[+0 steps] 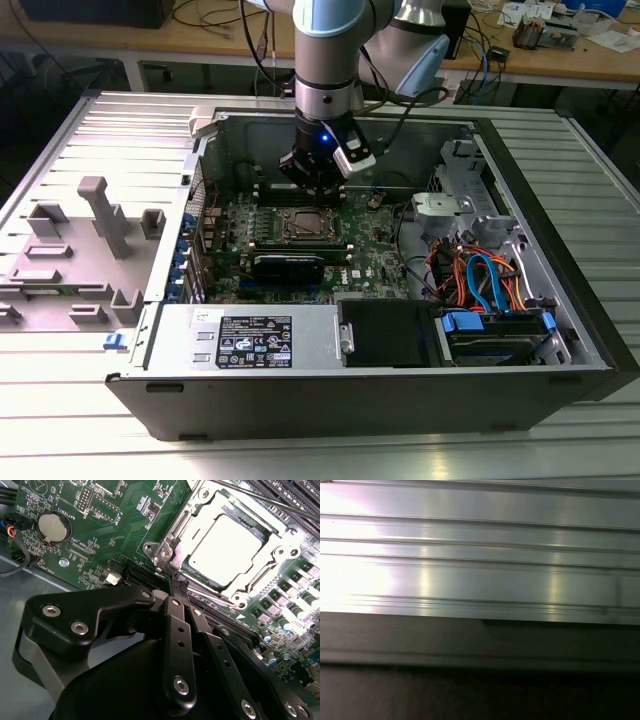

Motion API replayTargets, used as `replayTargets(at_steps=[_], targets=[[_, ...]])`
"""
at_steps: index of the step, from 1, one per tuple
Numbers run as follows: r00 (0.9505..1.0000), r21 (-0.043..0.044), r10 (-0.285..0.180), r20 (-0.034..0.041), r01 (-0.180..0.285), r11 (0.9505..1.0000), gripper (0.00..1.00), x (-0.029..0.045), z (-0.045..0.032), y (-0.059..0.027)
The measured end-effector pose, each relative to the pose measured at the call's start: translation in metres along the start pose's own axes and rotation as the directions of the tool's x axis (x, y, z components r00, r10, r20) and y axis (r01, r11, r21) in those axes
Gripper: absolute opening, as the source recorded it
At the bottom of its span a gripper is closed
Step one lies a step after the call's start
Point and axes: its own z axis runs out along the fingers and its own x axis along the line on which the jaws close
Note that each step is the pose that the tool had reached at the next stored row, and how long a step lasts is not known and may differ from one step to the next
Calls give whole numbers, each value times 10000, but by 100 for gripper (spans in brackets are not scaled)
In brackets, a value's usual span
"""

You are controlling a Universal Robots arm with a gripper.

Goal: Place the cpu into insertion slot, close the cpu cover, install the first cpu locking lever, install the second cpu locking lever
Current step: 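Install the first cpu locking lever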

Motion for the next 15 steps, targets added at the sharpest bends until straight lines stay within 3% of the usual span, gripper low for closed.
replayTargets(at_steps=[11,15], targets=[[10000,146,-4,-9,4,9999,11,1,31,-1],[10000,161,-4,-10,4,9999,11,2,46,-1]])
